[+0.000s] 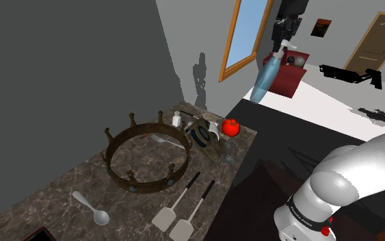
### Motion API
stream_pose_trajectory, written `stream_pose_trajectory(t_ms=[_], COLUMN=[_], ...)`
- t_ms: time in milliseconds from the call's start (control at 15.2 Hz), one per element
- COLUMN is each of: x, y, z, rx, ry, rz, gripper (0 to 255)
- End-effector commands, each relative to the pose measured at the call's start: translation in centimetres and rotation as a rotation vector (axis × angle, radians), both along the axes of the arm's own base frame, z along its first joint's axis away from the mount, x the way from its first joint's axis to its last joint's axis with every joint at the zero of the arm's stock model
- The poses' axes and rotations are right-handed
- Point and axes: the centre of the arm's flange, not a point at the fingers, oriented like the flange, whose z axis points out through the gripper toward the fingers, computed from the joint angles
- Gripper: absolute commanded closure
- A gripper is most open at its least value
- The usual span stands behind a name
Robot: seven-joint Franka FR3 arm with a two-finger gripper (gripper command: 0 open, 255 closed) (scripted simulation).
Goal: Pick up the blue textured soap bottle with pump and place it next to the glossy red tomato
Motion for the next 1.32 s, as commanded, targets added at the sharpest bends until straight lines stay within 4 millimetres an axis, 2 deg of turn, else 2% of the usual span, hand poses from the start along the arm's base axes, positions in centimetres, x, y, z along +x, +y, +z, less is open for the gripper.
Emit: stream_pose_trajectory(t_ms=[0, 1254], x=[-0.1, -0.1], y=[-0.1, -0.1], z=[-1.0, -11.1], rx=[0.0, 0.0], ry=[-0.001, -0.001], rz=[0.0, 0.0], gripper=[255, 255])
